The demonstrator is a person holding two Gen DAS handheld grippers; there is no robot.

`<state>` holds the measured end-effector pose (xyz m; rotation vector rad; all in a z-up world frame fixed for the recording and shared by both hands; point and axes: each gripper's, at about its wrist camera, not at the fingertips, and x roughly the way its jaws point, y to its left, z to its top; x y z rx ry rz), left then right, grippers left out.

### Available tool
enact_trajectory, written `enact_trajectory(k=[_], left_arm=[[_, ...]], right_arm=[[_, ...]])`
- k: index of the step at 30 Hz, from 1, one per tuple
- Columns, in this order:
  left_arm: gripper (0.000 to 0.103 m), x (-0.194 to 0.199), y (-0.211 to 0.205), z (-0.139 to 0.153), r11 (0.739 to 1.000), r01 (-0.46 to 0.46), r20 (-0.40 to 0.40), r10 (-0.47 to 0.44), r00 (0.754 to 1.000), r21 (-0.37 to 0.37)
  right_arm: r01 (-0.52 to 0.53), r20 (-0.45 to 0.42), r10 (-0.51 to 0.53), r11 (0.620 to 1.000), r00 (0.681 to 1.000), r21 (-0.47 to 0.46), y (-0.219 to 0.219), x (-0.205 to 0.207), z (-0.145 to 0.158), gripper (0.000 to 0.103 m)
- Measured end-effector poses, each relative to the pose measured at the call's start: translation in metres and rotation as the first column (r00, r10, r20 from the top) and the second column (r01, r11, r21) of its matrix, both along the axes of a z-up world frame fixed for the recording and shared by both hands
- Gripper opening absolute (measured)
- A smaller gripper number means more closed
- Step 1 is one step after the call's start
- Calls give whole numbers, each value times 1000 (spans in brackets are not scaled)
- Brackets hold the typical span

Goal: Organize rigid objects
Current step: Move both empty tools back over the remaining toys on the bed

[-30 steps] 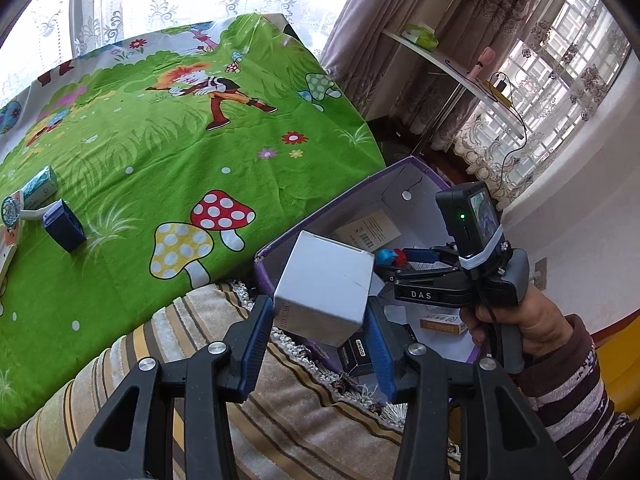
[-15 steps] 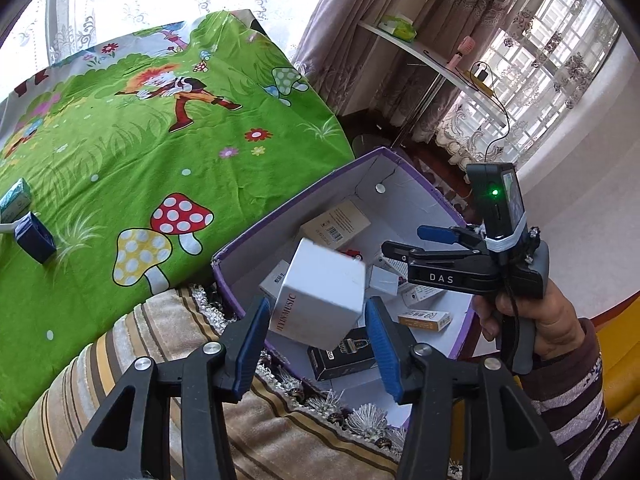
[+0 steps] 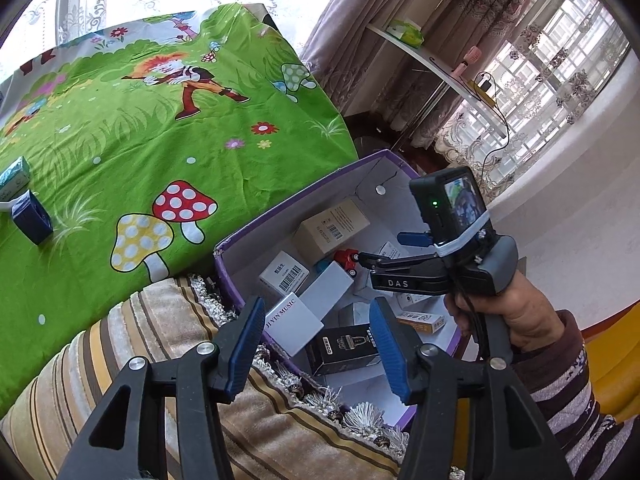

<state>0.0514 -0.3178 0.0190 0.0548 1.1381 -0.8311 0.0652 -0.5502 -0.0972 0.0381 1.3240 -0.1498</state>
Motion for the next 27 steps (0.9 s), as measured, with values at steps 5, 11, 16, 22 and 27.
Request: enact_trajectory(k=[5,11,16,22,27], left_arm=[[56,1,2,-1,1000,-3,-14,2,1000,-15],[56,2,4,-2,1000,-4,-25,4,1000,-30],[56,1,4,-2,999,-2,-24,1,1000,-35],[56,1,6,1,999,-6,-21,5,1000,-42],[56,4,13,1,998,-18,-38,16,999,-62]], right_arm=[[-55,-67,52,998,996,-42,4,9,-18,75],[-79,-104,71,994,992,-79,-2,1,-18,76],[-82,-189,59,989,980,-119,-12,-15,-31,79],[-128,-218,93,980,972,-153,-1,-11,-38,78],[-114,-186,83,980,979,-164,-2,-19,-24,78]])
